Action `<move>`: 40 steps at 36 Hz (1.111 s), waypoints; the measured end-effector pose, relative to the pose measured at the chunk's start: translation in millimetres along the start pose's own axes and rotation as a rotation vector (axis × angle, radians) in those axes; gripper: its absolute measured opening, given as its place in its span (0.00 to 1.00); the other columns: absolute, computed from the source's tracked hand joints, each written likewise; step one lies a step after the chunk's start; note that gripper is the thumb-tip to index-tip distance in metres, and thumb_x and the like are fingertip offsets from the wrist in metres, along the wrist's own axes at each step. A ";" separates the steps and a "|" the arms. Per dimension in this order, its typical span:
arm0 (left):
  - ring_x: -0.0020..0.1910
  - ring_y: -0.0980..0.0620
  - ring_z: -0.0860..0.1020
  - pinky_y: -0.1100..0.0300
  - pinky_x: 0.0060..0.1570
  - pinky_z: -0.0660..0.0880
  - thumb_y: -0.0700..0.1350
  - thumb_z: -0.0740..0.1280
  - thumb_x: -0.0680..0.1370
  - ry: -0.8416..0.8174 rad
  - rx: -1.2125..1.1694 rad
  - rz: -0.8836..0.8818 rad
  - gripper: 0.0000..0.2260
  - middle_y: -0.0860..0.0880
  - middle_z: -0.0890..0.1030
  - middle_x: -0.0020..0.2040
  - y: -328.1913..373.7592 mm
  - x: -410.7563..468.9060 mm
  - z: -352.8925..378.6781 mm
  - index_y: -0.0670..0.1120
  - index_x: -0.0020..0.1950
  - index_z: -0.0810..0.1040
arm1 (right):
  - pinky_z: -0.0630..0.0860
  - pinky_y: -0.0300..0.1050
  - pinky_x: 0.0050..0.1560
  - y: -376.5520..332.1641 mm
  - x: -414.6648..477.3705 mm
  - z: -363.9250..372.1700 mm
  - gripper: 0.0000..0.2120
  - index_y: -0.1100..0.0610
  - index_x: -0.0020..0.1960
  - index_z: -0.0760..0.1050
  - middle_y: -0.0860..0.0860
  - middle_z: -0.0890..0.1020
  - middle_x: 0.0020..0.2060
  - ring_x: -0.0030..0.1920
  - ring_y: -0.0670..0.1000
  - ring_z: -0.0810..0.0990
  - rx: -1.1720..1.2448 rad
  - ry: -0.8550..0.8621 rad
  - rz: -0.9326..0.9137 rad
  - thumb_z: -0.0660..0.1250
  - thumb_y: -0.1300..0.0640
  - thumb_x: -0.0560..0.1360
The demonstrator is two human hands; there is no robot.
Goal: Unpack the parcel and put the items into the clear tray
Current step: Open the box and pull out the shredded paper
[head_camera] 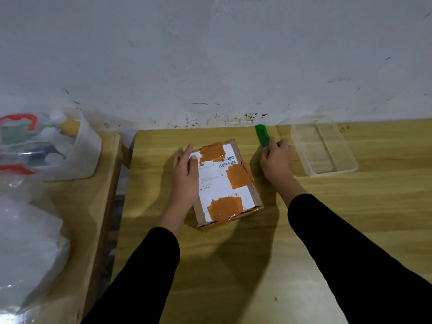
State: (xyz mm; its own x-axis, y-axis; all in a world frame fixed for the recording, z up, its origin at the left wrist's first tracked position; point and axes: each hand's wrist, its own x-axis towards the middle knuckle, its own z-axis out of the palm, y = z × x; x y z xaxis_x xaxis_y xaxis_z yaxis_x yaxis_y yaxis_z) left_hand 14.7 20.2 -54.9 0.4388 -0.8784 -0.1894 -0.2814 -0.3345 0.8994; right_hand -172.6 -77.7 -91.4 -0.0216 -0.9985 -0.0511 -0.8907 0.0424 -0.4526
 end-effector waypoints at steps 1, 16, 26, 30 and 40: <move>0.42 0.80 0.67 0.82 0.33 0.68 0.47 0.54 0.82 -0.002 0.002 -0.001 0.19 0.46 0.60 0.75 -0.9 0.3 -0.1 0.51 0.74 0.62 | 0.68 0.55 0.59 0.1 0.9 0.1 0.20 0.62 0.69 0.62 0.63 0.68 0.58 0.59 0.61 0.66 -0.003 0.005 0.002 0.53 0.57 0.79; 0.41 0.75 0.73 0.73 0.33 0.74 0.47 0.55 0.82 -0.024 -0.076 -0.009 0.20 0.49 0.59 0.74 0.1 -1.4 -5.1 0.54 0.74 0.60 | 0.70 0.42 0.57 -21.8 -18.2 -19.2 0.18 0.62 0.67 0.67 0.60 0.70 0.58 0.57 0.53 0.70 0.311 0.186 -0.202 0.58 0.63 0.77; 0.49 0.64 0.75 0.72 0.36 0.76 0.50 0.59 0.80 -0.066 -0.348 -0.167 0.23 0.59 0.74 0.56 -18.5 -65.2 -16.1 0.58 0.74 0.56 | 0.66 0.38 0.62 -57.8 -23.7 -32.7 0.16 0.60 0.67 0.70 0.54 0.71 0.66 0.66 0.51 0.68 0.486 -0.339 -0.302 0.54 0.61 0.80; 0.52 0.64 0.76 0.73 0.42 0.75 0.48 0.60 0.80 -0.027 -0.413 -0.228 0.20 0.57 0.77 0.57 -31.6 -95.5 -17.0 0.51 0.72 0.65 | 0.65 0.41 0.64 -46.0 -42.5 -34.7 0.16 0.62 0.66 0.69 0.56 0.71 0.66 0.66 0.54 0.68 0.492 -0.266 -0.272 0.55 0.62 0.80; 0.63 0.55 0.70 0.73 0.54 0.68 0.46 0.59 0.81 0.313 -0.413 -0.186 0.19 0.50 0.72 0.67 -28.8 -149.3 -6.9 0.43 0.71 0.67 | 0.75 0.47 0.56 20.9 -113.8 -52.7 0.13 0.62 0.56 0.77 0.59 0.78 0.53 0.51 0.54 0.78 0.429 -0.107 -0.258 0.68 0.60 0.72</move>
State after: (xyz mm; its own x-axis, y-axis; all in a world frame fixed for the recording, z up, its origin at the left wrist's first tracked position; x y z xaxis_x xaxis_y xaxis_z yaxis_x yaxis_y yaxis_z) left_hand -36.8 163.3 -49.8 0.6999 -0.6525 -0.2904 0.1555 -0.2576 0.9537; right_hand -212.7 34.9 -48.1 0.2411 -0.9700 0.0299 -0.5936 -0.1718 -0.7862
